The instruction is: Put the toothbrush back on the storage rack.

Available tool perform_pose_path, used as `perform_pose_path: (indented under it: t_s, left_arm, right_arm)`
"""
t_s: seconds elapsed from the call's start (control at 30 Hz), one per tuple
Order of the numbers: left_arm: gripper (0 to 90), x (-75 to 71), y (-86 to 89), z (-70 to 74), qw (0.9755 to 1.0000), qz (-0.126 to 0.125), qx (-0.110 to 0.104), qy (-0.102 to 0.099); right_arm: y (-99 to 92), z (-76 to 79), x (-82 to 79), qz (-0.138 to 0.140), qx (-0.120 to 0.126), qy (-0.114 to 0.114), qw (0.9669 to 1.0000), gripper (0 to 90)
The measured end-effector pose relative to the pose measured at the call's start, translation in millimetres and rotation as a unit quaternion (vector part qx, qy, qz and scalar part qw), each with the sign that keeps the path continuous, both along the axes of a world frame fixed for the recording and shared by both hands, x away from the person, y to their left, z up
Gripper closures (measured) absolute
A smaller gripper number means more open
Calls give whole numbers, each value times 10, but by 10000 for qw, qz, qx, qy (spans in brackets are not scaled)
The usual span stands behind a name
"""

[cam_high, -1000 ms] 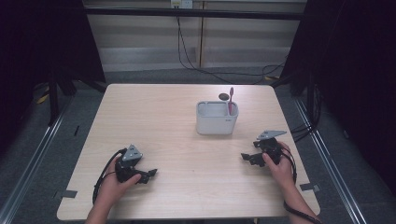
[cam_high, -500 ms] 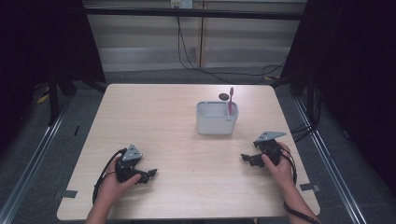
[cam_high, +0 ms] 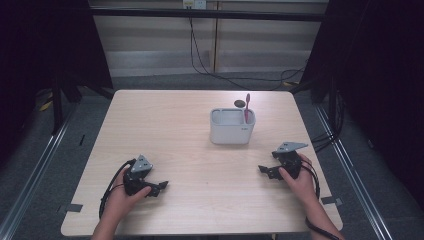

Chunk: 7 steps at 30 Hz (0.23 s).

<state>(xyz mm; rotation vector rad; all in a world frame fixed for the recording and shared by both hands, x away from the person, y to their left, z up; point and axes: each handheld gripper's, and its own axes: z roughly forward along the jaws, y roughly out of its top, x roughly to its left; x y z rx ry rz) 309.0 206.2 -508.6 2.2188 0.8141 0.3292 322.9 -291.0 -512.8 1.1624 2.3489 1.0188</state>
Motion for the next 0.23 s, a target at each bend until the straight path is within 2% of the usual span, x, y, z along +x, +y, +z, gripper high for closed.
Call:
perform_pose_path:
  t_s: [0.23]
  left_arm:
    - [128,0,0,0,10000,0,1,-1]
  right_arm:
    - [1,-4,12,31,13,-5,10000,149]
